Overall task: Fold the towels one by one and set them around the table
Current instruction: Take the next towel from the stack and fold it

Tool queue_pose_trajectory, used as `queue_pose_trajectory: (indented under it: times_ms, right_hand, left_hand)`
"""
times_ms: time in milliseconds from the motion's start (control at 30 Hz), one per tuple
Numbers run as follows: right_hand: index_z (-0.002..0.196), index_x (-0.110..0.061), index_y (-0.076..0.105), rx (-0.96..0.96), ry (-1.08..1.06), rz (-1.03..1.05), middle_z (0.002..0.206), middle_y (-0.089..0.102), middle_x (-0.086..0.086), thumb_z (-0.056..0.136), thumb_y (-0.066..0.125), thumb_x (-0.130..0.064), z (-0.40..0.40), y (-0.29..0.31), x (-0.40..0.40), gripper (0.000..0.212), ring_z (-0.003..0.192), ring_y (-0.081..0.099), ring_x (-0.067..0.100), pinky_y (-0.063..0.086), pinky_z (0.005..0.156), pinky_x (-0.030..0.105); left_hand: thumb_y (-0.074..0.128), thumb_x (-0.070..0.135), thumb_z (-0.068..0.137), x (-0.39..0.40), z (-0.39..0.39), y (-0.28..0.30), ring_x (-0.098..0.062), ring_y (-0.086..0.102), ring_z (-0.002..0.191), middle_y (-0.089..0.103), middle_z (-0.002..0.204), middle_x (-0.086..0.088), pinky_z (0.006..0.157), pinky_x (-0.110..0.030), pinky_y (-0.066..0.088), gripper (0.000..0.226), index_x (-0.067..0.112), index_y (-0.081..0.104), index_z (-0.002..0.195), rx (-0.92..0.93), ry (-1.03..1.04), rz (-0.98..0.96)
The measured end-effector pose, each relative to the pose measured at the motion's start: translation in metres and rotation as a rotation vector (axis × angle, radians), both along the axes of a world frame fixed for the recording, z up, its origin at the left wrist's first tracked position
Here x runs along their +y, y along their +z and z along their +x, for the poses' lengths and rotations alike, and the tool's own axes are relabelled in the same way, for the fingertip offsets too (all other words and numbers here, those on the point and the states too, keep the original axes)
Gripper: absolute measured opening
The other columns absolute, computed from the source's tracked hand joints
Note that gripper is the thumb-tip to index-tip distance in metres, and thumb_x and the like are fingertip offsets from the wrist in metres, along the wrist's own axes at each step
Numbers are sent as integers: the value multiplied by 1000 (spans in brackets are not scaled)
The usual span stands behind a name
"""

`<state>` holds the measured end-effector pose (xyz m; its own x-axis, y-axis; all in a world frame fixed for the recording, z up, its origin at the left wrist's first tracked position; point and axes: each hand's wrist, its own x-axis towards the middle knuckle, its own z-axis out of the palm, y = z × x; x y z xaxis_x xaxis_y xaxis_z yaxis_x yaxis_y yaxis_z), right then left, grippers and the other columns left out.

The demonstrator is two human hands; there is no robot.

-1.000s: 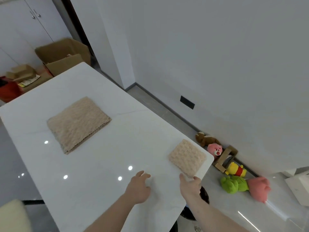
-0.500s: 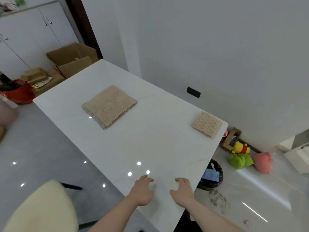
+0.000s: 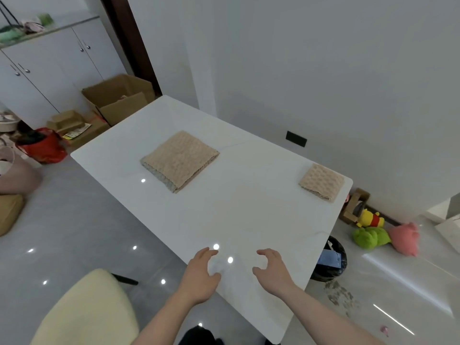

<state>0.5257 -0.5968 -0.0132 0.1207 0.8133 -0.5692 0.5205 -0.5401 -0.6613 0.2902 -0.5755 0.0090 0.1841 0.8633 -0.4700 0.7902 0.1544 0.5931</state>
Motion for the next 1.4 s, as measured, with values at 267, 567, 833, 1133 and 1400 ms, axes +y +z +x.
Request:
queue_pose_trajectory:
  times_ms: [267,567,833,1133,1400]
  right_hand:
    - [143,-33,47,-85,47,123,163,25,-10,92,61,-27,-78,15,38,53,140,41,8,35,97,19]
    - [146,-37,44,-18,-33,169,164,20,-15,94,63,-31,-192,43,74,56,147,32,8,32,111,25]
    - [143,-39,47,24,-36,186,159,31,-17,94,63,-31,-203,72,116,52,139,36,2,30,103,19]
    - [142,-39,48,64,-25,191,155,37,-17,92,64,-32,-254,65,185,53,140,39,4,32,108,21]
    - [144,-34,48,-1,-167,169,149,41,-16,93,64,-29,-289,46,274,53,120,46,-1,39,96,14]
  left_hand:
    - [58,28,92,58,-75,1,-13,25,150,22,164,14,119,-34,34,64,38,38,151,-78,-43,7]
    - [58,28,88,141,-186,6,-19,44,138,23,165,10,115,-33,37,66,36,40,151,-11,-164,-18]
    - [60,27,89,182,-218,29,-21,36,144,23,165,7,115,-36,37,65,34,41,151,1,-146,62]
    - [62,31,92,241,-264,39,-18,35,144,21,165,9,114,-37,40,59,37,43,148,-18,-123,119]
    - [60,30,97,369,-296,17,-14,24,150,20,165,9,119,-28,26,57,32,42,150,-34,-247,108]
